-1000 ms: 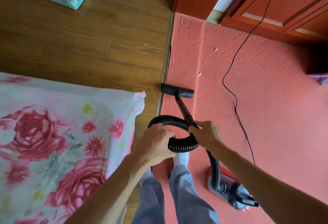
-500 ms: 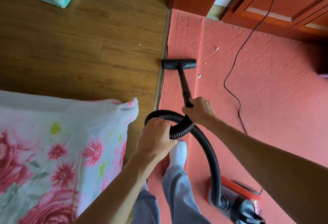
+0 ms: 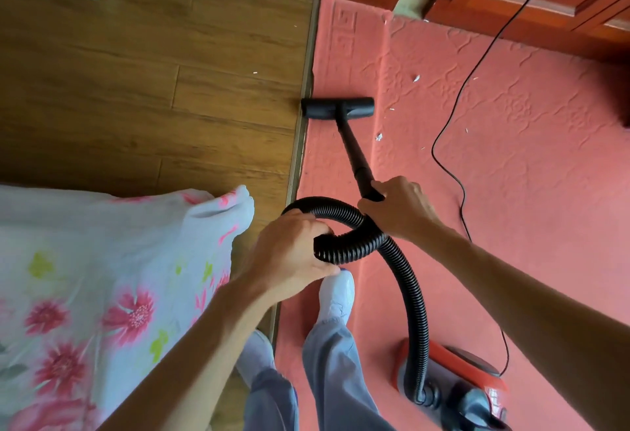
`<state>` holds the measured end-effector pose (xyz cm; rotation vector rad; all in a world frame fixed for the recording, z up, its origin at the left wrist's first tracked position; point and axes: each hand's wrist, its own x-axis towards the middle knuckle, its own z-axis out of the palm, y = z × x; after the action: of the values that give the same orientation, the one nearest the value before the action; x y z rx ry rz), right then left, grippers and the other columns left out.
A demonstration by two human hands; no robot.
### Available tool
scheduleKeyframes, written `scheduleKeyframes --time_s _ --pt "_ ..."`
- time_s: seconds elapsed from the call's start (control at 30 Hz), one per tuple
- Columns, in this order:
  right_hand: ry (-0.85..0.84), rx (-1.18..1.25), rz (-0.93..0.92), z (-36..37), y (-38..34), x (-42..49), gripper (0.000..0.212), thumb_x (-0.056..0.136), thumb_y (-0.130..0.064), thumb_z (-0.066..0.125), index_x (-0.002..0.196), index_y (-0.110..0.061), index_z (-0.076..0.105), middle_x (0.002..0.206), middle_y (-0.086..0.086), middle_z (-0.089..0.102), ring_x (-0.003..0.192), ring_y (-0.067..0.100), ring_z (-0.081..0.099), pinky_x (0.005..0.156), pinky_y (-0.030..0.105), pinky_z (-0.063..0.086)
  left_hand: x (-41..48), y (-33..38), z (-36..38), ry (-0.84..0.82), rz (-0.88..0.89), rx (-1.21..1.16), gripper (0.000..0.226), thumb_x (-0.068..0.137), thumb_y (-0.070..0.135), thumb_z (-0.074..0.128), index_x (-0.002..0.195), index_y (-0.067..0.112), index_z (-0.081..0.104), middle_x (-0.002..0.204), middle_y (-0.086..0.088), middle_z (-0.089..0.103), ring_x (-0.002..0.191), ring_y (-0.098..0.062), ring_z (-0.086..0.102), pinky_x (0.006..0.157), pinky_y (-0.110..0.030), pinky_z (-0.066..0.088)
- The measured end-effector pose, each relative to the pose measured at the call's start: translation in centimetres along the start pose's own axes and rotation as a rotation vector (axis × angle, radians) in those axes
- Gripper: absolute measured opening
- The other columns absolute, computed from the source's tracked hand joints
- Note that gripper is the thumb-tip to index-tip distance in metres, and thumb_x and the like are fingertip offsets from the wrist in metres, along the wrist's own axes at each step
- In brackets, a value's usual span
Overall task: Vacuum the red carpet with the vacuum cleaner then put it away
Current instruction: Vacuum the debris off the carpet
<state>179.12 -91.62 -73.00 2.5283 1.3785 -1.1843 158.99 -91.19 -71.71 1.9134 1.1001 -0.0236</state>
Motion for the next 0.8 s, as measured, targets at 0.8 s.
scheduleKeyframes --time_s 0.8 --pt "0.33 0.476 0.193 2.6 4.6 -9.2 0.019 0.074 -0.021 0.064 0.088 -0.015 0.076 0.059 0.015 0.058 0.05 0.01 0.043 0.045 0.025 0.036 -4.6 2.6 1.1 0.046 0.22 0.042 0.045 0.068 0.061 0.069 0.091 0.023 0.072 0.085 0.021 0.059 0.09 -0.001 0.055 0.074 -0.025 0.053"
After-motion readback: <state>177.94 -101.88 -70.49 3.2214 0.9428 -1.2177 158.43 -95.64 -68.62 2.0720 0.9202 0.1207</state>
